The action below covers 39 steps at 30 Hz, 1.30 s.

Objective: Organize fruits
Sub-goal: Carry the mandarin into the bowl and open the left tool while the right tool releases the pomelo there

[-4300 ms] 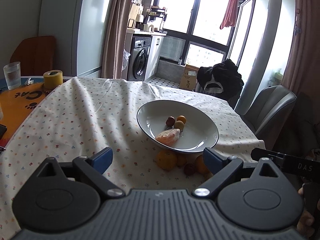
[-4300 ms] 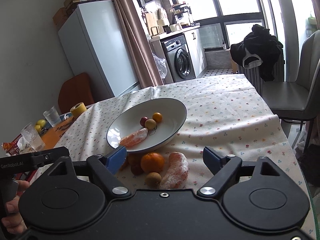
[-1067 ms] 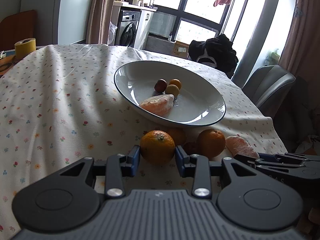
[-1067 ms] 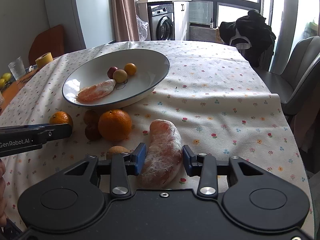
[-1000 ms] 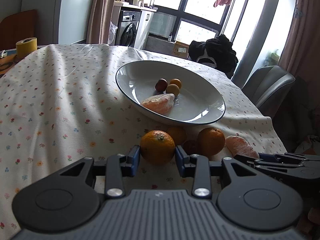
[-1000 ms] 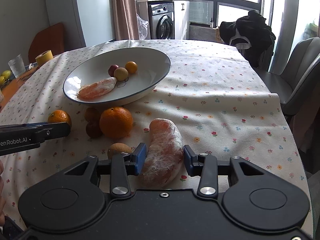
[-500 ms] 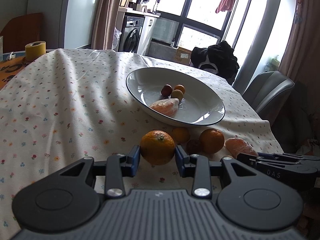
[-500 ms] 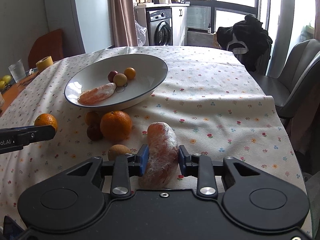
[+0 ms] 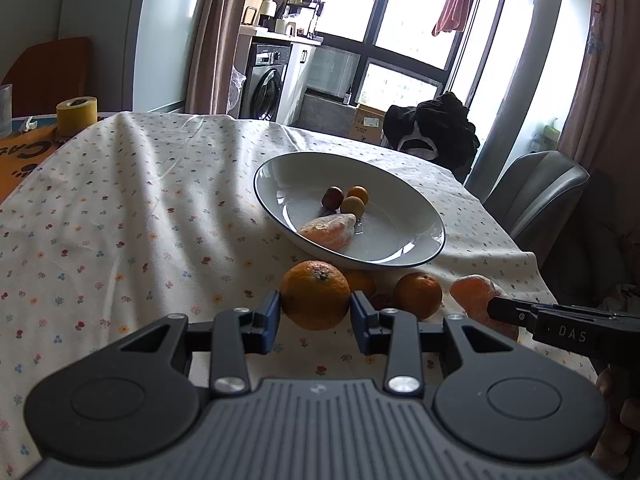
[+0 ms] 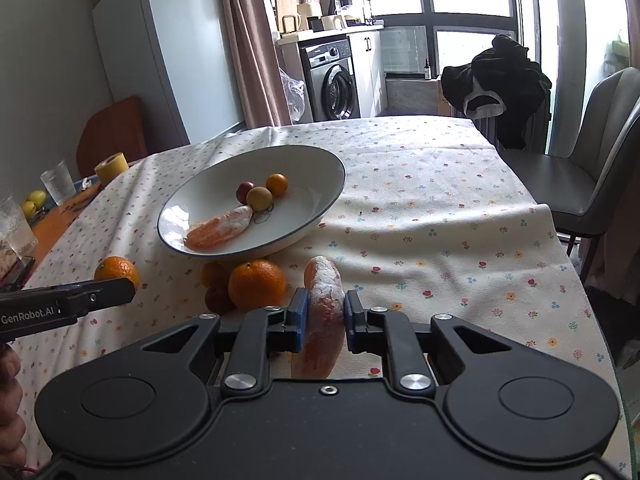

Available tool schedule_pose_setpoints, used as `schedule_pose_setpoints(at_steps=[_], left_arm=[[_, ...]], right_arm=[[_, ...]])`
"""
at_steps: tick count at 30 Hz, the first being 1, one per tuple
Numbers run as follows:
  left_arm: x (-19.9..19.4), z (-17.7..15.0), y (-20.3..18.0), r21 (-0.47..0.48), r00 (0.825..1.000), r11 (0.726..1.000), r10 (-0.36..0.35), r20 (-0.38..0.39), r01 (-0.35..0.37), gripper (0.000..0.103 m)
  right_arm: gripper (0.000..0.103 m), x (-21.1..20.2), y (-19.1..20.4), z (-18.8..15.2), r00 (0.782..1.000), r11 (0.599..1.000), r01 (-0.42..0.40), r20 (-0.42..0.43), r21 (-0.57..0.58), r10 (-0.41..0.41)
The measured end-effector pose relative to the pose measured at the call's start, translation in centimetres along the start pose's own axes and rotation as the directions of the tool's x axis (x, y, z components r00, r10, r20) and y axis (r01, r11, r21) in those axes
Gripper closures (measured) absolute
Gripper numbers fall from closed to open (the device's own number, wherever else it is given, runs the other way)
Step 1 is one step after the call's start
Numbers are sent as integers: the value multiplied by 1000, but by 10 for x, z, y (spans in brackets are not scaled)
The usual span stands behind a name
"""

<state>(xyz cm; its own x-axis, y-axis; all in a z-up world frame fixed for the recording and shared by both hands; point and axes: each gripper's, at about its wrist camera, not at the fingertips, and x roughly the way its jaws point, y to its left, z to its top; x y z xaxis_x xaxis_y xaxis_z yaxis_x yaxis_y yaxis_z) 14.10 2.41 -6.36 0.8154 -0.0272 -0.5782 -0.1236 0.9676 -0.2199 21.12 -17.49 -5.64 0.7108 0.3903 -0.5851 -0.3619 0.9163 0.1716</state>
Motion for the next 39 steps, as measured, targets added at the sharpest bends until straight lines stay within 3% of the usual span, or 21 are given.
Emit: schedule_pose_setpoints(at_steps=[20,39], left_arm=[[6,34,-5,18,999,1000,6,52,-7,67],[45,53,-21,46,1000,999,-20,3,20,67]], right_arm=[[86,5,0,41,996,999,-50,79,16,48],[86,37,-2,64,994,995,-94,63,33,92]])
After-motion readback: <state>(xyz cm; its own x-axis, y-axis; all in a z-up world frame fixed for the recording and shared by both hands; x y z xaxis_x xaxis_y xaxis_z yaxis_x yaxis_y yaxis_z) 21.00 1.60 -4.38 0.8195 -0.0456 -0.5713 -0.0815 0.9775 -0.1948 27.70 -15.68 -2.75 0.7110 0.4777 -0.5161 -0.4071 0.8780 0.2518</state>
